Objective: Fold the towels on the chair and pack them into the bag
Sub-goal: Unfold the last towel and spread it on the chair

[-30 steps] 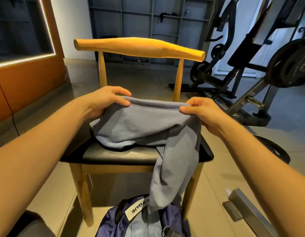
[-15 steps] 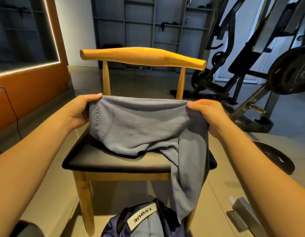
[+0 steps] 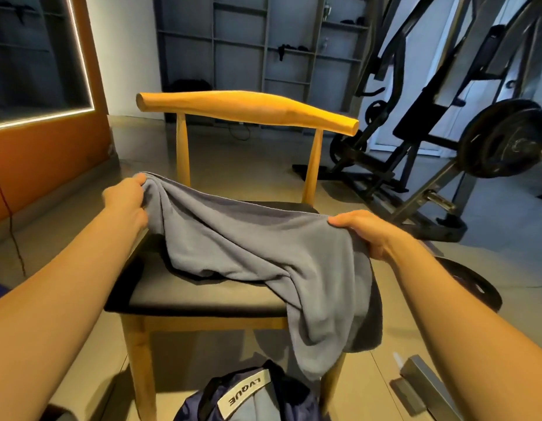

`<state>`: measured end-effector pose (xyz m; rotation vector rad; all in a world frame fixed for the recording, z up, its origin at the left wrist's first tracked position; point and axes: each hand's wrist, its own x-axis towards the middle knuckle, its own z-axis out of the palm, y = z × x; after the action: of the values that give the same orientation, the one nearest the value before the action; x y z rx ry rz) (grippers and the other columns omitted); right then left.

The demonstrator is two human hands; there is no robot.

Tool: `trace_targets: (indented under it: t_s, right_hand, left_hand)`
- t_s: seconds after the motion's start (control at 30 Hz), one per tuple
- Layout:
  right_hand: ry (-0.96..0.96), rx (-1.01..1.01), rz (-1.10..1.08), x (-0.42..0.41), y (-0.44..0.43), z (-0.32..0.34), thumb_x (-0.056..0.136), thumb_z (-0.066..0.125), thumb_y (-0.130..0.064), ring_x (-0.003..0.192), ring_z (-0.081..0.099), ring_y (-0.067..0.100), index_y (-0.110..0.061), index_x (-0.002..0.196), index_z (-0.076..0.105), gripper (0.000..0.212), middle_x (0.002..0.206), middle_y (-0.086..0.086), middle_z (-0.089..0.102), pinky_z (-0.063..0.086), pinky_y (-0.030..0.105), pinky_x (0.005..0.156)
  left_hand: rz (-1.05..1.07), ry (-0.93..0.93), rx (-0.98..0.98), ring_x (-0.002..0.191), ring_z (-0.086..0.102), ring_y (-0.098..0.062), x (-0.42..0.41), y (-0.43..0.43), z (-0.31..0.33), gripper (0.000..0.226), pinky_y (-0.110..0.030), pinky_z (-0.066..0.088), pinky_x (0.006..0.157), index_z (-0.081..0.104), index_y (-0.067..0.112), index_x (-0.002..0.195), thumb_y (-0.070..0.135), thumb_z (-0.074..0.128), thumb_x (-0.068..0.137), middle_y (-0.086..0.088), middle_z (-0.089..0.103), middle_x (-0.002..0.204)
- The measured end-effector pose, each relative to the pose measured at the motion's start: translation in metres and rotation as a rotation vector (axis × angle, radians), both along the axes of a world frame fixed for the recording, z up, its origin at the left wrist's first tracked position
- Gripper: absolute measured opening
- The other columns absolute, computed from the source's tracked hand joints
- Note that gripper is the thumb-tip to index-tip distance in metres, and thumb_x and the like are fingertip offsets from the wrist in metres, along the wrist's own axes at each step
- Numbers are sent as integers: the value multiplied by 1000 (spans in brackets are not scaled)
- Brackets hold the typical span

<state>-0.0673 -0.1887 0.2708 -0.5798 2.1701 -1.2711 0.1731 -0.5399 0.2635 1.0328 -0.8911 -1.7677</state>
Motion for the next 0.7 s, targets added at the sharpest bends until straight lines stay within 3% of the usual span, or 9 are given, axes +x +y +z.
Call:
trace_targets:
  t_s: [0.1, 0.2, 0.27, 0.37, 0.47, 0.53, 0.7]
  right_hand:
    - [188, -193, -128, -6, -45, 35, 93, 68, -21, 81, 66, 31, -6, 86, 71, 17, 86, 14, 72, 51, 36, 70]
    - [639, -374, -174, -6, -78, 95, 99, 56, -18, 64, 46, 18, -14, 72, 54, 28, 67, 5, 50, 37, 30, 62]
    - [1016, -470, -131, 6, -81, 127, 101, 52, -23, 64, 49, 12, -16, 75, 59, 28, 69, -5, 53, 38, 28, 62]
    - [1278, -457, -6, 29, -71, 121, 100, 52, -36, 72, 59, 17, -20, 86, 67, 26, 76, -6, 65, 47, 37, 65]
    - [1298, -223, 224, 49, -57, 57, 98, 56, -37, 69, 58, 20, -23, 81, 65, 23, 71, -6, 63, 50, 44, 63]
    - [1156, -34, 415, 62, -47, 9, 100, 58, -37, 65, 55, 13, -28, 82, 66, 22, 66, -10, 60, 50, 39, 64]
    - [1031, 282, 752, 94, -36, -57, 100, 58, -44, 73, 53, 11, -25, 108, 74, 26, 93, -2, 74, 46, 31, 66]
  left_hand:
    - [-36, 60, -52, 114, 58, -19, -10, 7, 15, 43, -40, 48, 107, 56, 18, 135, 35, 66, 97, -2, 62, 128]
    - [23, 179, -165, 105, 64, -16, -12, 15, 33, 16, -34, 52, 91, 67, 21, 109, 31, 63, 97, -1, 68, 114]
    - [45, 272, -247, 106, 67, -14, -12, 22, 47, 9, -27, 54, 79, 71, 24, 101, 28, 64, 97, 3, 70, 104]
    - [-19, 352, -388, 102, 69, -12, -8, 33, 62, 10, -24, 57, 80, 74, 26, 97, 25, 65, 99, 5, 73, 99]
    - [-122, 146, -569, 105, 68, -11, -10, 45, 61, 9, -29, 55, 90, 75, 28, 99, 26, 66, 97, 6, 74, 102]
    - [-213, -11, -656, 95, 67, -10, -14, 56, 50, 8, -26, 55, 87, 75, 23, 98, 21, 67, 96, 7, 75, 91]
    - [-630, -386, -803, 88, 66, -21, -12, 83, 15, 17, -38, 52, 84, 79, 11, 88, 27, 73, 92, -12, 74, 88]
